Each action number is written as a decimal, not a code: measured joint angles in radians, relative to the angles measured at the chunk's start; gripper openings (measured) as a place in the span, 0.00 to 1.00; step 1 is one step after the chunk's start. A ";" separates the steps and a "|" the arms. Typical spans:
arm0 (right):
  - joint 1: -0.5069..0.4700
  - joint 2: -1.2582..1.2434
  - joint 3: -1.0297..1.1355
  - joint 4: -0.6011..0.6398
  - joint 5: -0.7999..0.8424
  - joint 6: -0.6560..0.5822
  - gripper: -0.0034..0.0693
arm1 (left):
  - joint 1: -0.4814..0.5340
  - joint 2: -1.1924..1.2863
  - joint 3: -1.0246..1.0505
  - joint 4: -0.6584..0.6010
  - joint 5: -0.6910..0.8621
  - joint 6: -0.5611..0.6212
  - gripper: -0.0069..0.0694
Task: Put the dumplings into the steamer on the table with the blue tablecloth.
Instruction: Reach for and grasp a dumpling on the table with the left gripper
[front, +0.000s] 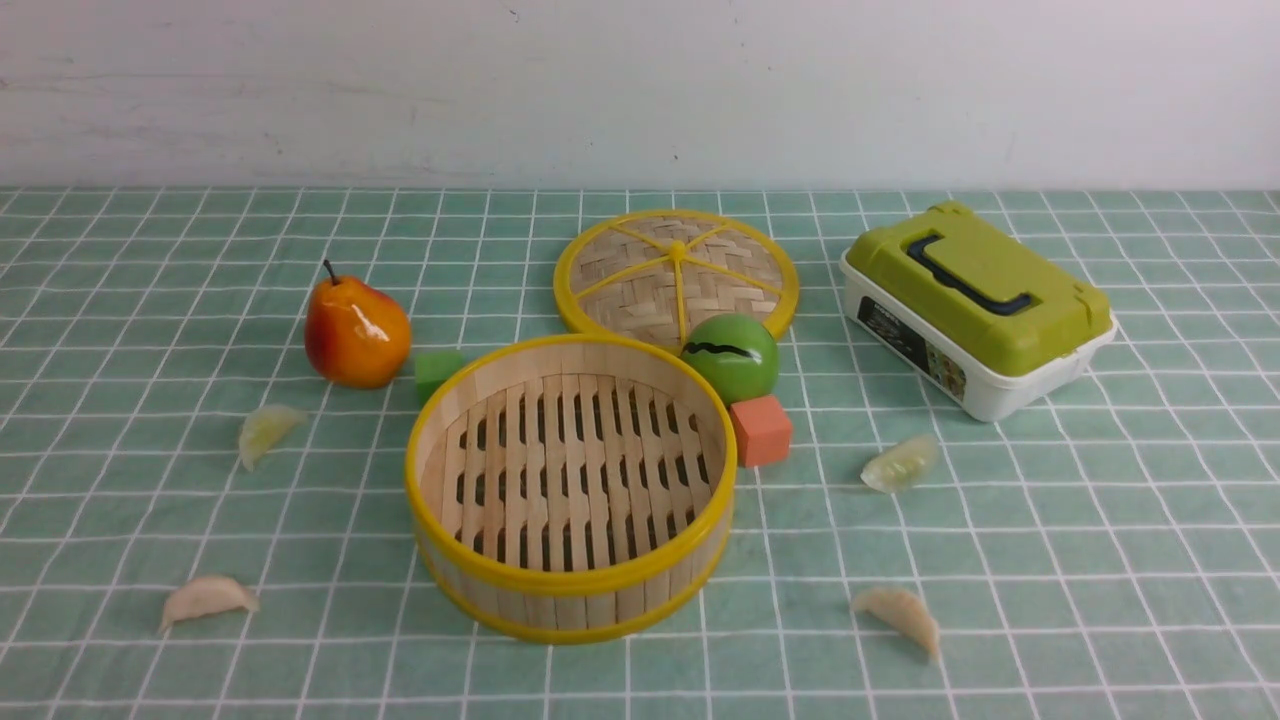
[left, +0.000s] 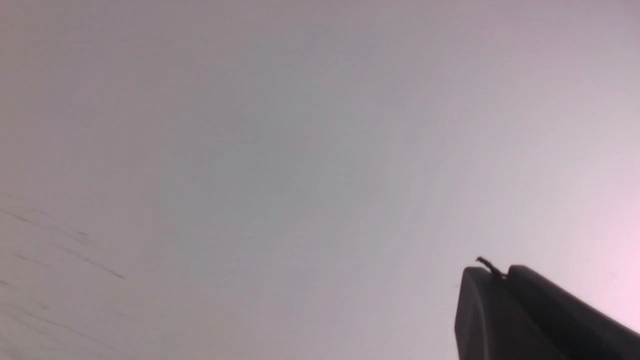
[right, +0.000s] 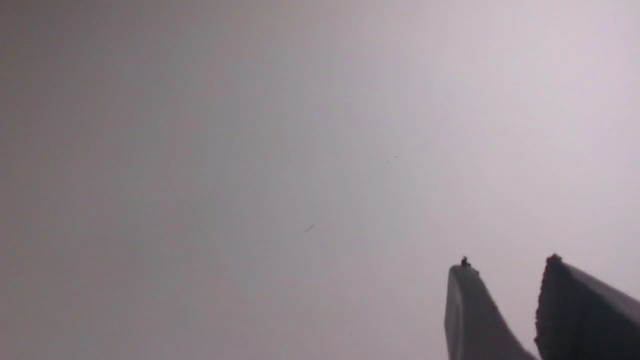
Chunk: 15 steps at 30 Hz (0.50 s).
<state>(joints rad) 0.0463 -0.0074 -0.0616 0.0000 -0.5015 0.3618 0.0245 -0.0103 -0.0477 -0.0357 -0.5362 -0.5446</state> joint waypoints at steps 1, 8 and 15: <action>0.000 0.018 -0.044 0.016 0.029 -0.008 0.25 | 0.000 0.001 -0.055 0.015 0.045 -0.017 0.12; 0.000 0.284 -0.356 0.028 0.275 -0.192 0.03 | 0.000 0.323 -0.555 0.119 0.426 0.036 0.07; 0.000 0.602 -0.435 0.014 0.687 -0.282 0.03 | -0.009 0.724 -0.750 0.066 0.778 0.004 0.07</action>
<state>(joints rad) 0.0463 0.5944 -0.4967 0.0141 0.1851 0.0793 0.0160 0.7140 -0.7976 0.0302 0.2421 -0.5408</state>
